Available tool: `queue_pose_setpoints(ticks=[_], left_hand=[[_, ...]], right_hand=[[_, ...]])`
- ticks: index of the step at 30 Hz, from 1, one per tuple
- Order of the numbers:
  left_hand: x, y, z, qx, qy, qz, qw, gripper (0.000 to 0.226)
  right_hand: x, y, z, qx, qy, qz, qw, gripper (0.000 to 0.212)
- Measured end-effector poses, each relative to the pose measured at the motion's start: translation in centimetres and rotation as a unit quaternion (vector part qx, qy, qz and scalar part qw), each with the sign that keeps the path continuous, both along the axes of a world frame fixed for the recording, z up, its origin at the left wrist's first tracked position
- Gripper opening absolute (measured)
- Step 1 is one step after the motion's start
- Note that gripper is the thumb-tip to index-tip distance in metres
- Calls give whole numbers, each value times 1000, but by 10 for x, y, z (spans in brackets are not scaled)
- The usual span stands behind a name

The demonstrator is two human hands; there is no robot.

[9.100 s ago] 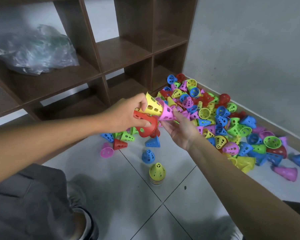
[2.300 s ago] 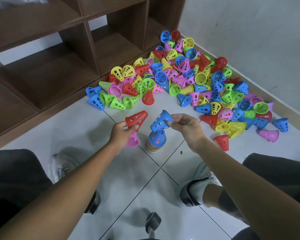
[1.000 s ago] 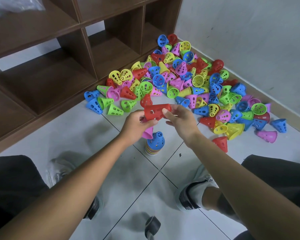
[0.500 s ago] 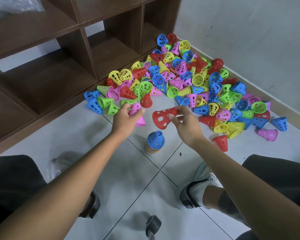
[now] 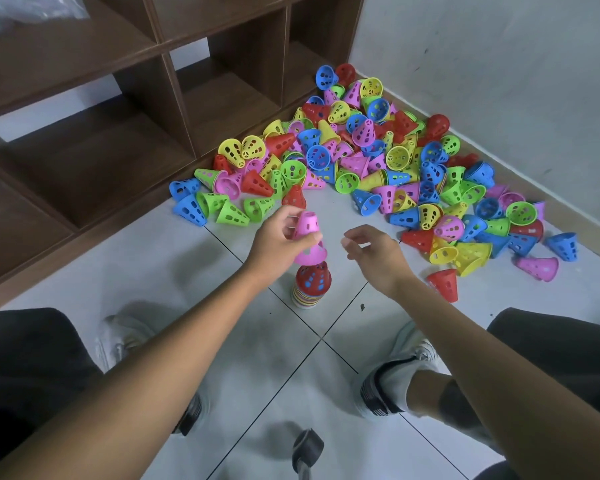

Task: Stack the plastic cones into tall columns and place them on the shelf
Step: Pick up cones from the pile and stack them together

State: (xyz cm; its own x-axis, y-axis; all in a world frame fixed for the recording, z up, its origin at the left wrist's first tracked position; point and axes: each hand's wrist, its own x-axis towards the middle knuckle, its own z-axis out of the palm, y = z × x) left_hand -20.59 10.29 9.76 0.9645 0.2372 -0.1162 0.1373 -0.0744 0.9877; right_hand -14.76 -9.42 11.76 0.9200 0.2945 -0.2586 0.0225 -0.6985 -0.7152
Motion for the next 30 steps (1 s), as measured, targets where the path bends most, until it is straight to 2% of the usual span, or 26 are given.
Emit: queue_pose_setpoints(ticks=[12, 15, 19, 26, 30], left_hand=[[-18, -17, -41, 173, 66, -93, 978, 37], [-19, -14, -46, 185, 78, -100, 975, 39], [-16, -1, -47, 166, 79, -82, 980, 45], [-2, 40, -50, 175, 65, -20, 982, 21], [14, 67, -64, 206, 73, 29, 975, 21]], right_hand=[[6, -6, -11, -1, 16, -20, 1000, 16], [8, -6, -15, 1, 21, -20, 1000, 16], [16, -2, -23, -5, 22, -17, 1000, 17], [47, 27, -36, -9, 15, 18, 1000, 20], [77, 56, -49, -11, 18, 37, 999, 22]])
